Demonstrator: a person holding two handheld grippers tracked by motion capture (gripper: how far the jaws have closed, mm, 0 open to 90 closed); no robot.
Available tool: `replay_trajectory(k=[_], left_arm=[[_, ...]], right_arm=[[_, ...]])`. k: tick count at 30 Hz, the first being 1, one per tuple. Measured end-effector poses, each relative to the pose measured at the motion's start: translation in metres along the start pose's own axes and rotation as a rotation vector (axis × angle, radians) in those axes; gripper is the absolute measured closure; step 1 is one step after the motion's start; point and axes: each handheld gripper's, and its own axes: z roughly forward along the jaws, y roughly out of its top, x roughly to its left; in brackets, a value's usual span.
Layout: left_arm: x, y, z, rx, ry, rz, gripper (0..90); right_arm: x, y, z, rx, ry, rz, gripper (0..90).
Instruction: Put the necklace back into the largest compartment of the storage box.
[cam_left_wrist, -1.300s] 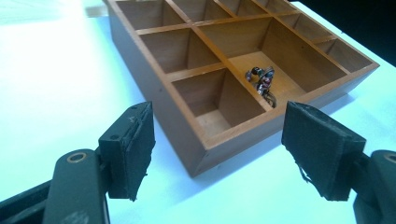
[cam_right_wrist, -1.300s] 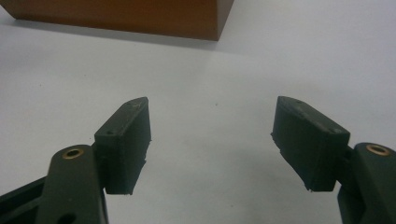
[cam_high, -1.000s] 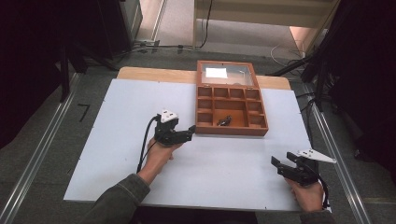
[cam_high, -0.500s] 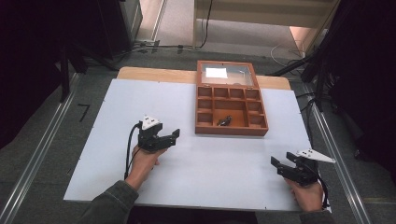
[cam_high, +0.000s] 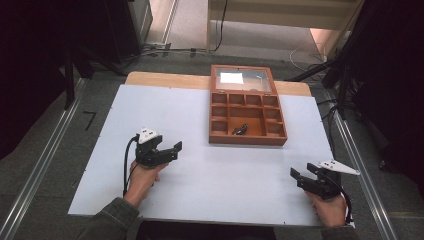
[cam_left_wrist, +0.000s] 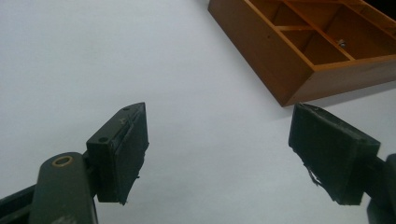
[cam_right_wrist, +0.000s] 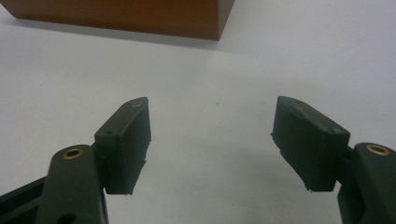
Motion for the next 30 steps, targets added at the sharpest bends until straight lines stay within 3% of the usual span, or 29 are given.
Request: replay_trajectory(k=[10,23,27,28,30], left_arm=[[0.024,-0.013,-0.019,-0.003,0.075,-0.016,20.0],[0.043,-0.026,-0.038,0.007,0.12,-0.027,20.4],[0.054,-0.03,-0.046,0.013,0.096,-0.067,20.3],[0.057,-0.031,-0.048,0.011,0.075,-0.087,19.5],[0.066,-0.034,-0.051,0.029,-0.01,-0.154,16.4]], right_arm=[[0.001,0.0,0.0,-0.002,0.0,-0.001,26.1],[0.001,0.0,0.0,0.001,-0.001,-0.001,26.1],[0.002,0.0,0.001,0.004,-0.001,-0.003,26.0],[0.002,0.0,0.0,0.004,-0.002,-0.003,26.0],[0.002,0.001,0.0,0.002,-0.002,-0.001,25.8]])
